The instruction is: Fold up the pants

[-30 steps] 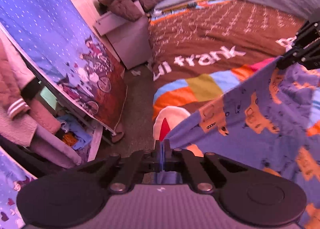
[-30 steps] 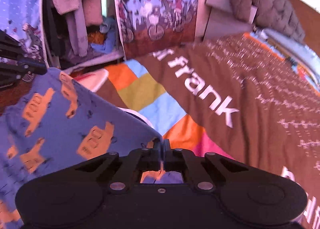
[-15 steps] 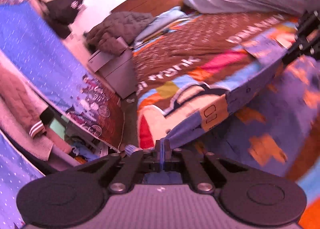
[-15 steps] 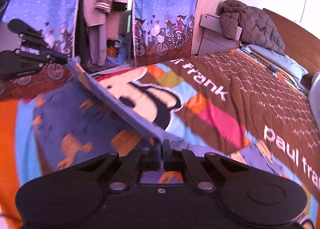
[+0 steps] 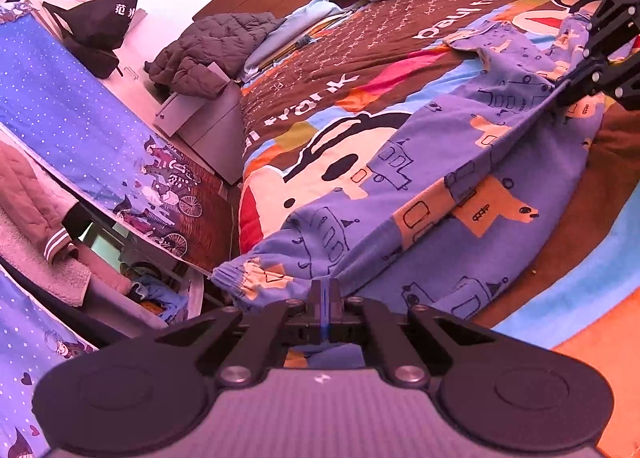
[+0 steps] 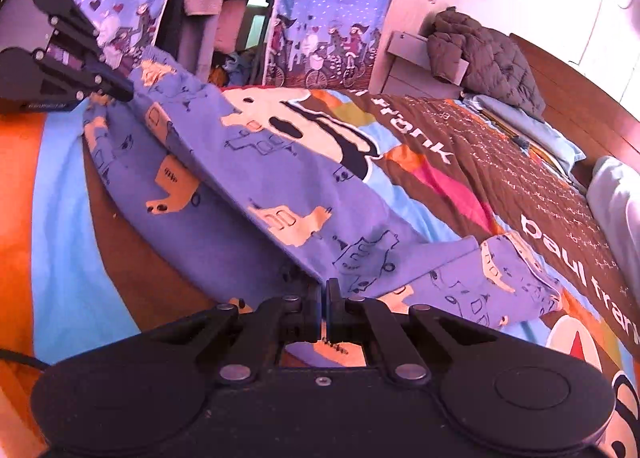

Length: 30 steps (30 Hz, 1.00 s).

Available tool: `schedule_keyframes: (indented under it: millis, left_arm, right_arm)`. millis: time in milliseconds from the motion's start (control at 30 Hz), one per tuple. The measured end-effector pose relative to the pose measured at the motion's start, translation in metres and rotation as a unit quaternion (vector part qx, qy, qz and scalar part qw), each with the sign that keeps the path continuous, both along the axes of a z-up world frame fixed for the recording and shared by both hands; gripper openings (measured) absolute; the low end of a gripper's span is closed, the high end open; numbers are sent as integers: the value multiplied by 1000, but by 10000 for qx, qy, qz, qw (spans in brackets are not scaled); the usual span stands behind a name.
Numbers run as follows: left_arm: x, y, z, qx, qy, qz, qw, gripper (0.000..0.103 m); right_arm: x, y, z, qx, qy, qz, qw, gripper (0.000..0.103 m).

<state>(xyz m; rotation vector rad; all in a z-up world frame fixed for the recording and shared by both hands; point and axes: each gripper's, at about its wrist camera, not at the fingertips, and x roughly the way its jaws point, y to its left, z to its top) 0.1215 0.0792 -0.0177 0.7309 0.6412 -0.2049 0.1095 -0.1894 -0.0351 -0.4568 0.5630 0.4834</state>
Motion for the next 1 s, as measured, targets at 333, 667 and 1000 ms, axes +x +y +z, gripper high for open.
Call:
schedule_keyframes:
  millis: [333, 667, 1000]
  left_arm:
    - [-22, 3, 22, 6, -157, -283, 9995, 0]
    - [-7, -1, -8, 293, 725, -328, 9964, 6]
    - [-30, -18, 30, -622, 107, -239, 9977, 101]
  right_arm:
    - [-19, -9, 35, 192, -363, -95, 9991, 0]
    - [-24, 6, -5, -272, 160, 36, 9995, 1]
    - [-41, -55, 21, -41, 85, -457, 9989, 83]
